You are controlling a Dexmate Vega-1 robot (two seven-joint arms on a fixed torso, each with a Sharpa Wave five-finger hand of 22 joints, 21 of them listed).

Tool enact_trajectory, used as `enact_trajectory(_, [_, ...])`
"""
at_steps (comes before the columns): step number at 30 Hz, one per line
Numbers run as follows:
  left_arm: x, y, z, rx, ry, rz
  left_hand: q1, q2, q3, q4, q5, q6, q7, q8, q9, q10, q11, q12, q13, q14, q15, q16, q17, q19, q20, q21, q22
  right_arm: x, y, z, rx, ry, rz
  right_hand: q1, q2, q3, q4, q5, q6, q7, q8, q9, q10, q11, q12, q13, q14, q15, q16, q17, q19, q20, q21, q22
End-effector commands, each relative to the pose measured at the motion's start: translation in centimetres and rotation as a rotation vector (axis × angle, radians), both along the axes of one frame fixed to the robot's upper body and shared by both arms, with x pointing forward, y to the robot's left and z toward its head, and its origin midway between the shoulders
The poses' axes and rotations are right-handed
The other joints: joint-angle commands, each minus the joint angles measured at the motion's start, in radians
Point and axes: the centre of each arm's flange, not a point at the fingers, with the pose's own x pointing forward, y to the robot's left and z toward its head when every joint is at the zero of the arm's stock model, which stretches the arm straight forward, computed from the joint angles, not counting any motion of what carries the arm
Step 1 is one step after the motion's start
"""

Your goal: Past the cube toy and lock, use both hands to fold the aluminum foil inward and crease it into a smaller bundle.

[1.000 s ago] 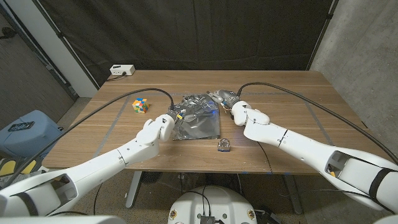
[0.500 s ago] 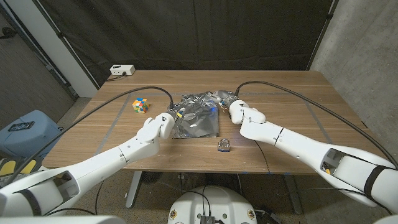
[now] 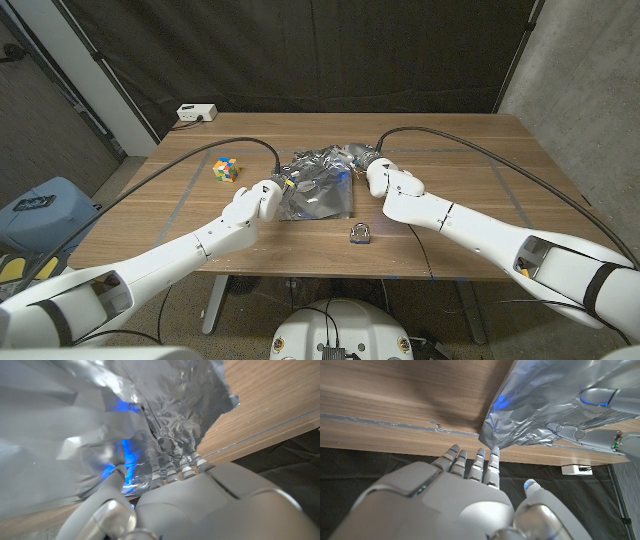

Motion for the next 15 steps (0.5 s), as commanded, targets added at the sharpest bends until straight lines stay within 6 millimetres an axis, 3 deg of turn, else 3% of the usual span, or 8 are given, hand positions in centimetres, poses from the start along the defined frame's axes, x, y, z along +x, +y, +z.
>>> enact_trajectory(1, [-0.1, -0.7, 0.1, -0.005, -0.001, -0.022, -0.005, -0.003, 0.008, 0.0, 0.0, 0.014, 0.001, 0.007, 0.004, 0.008, -0.001, 0.006, 0.003, 0.0, 0.0, 0.005, 0.001, 0.0, 0.0, 0.007, 0.0, -0.6, 0.5, 0.0, -0.015, -0.007, 0.007, 0.0, 0.073, 0.001, 0.0, 0.001, 0.004, 0.004, 0.007, 0.001, 0.004, 0.005, -0.002, 0.001, -0.002, 0.009, 0.005, 0.0, -0.005, 0.006, 0.0, -0.001])
enact_trajectory(15, [-0.1, -0.7, -0.2, -0.011, 0.01, -0.018, -0.004, -0.003, 0.01, -0.002, 0.0, 0.015, 0.0, 0.008, 0.003, 0.008, -0.001, 0.007, 0.003, 0.002, 0.0, 0.005, 0.001, 0.001, 0.001, 0.008, -0.001, 0.3, 1.2, -2.2, 0.001, 0.013, 0.031, 0.001, 0.076, 0.003, 0.0, 0.001, 0.008, 0.004, 0.009, 0.002, 0.016, 0.008, -0.002, 0.001, 0.008, 0.01, 0.008, -0.003, -0.013, 0.007, 0.001, -0.002])
